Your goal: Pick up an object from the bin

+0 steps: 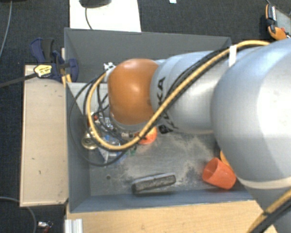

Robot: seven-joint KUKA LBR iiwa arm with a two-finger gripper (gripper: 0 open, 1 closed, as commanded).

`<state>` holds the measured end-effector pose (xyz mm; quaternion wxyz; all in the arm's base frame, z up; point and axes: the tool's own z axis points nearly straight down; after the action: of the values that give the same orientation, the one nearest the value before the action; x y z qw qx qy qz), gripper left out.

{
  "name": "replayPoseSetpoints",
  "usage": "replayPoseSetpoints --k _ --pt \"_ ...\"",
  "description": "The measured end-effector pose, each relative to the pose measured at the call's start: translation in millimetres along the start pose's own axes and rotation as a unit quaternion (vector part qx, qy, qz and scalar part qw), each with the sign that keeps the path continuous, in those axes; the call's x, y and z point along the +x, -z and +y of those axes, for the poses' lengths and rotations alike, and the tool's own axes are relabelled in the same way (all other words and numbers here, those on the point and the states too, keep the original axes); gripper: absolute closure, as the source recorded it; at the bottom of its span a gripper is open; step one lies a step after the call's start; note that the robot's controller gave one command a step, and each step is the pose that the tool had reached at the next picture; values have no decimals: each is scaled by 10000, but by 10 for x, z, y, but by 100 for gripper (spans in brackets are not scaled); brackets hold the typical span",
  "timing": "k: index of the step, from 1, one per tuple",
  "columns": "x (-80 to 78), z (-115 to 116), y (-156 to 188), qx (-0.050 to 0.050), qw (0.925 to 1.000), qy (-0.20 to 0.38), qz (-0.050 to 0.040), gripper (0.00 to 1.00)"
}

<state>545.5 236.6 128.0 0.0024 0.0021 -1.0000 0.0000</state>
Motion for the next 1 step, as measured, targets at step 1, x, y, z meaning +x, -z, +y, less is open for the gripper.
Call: replayPoseSetpoints --k 1 --pt "-19 -13 47 -9 10000 -35 -33 0"
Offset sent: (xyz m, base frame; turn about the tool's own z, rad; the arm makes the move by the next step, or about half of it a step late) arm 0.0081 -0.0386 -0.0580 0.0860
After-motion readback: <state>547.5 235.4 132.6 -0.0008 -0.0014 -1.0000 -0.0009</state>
